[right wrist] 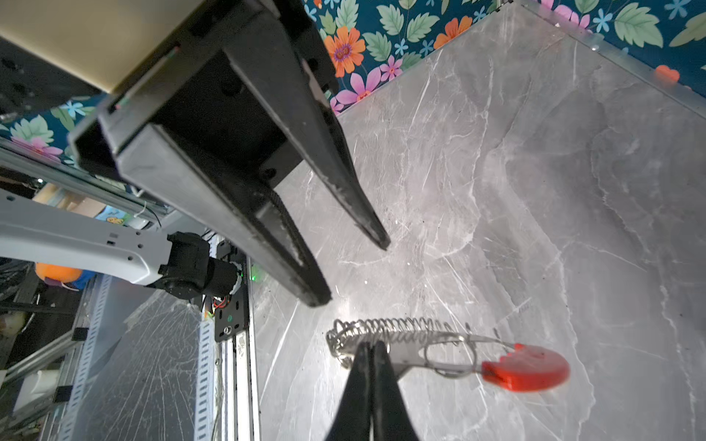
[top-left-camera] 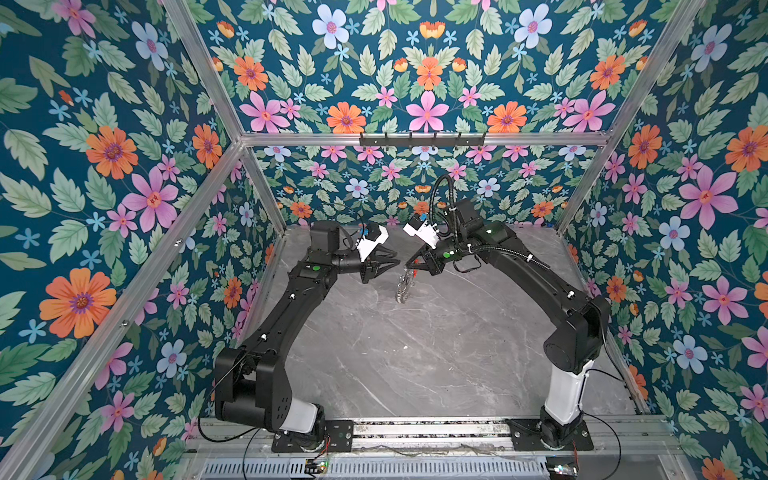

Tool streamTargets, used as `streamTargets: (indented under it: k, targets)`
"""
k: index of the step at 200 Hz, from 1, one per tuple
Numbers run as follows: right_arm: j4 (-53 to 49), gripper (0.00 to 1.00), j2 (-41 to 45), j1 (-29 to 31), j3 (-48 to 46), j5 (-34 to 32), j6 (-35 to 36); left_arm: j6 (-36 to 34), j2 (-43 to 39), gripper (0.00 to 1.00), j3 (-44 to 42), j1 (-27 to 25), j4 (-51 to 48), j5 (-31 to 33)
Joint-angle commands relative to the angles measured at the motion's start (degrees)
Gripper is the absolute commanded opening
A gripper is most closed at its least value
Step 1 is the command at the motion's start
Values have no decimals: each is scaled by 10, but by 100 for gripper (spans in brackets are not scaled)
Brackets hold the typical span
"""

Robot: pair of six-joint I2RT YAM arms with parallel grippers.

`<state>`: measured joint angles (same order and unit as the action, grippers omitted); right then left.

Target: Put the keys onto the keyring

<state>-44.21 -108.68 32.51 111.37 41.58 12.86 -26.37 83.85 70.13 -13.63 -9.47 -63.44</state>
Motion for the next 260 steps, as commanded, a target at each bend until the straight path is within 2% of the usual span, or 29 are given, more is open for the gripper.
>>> streamTargets:
  k: [1,34,148,231,250,260]
  targets:
    - [-22,0,7,4,-3,2,38,-76,11,30,21,0,-104,-20]
    - [-18,0,14,5,-10,18,35,-80,36,30,48,1,-128,-59]
    - [-2,0,18,6,-8,47,17,-84,70,29,73,-2,-152,-129]
    - [9,0,12,6,-4,53,2,-80,83,27,75,-12,-156,-139]
    - [10,0,12,6,-1,54,0,-79,83,26,76,-13,-156,-140]
    - [9,0,10,6,0,54,-1,-80,83,21,77,-12,-156,-139]
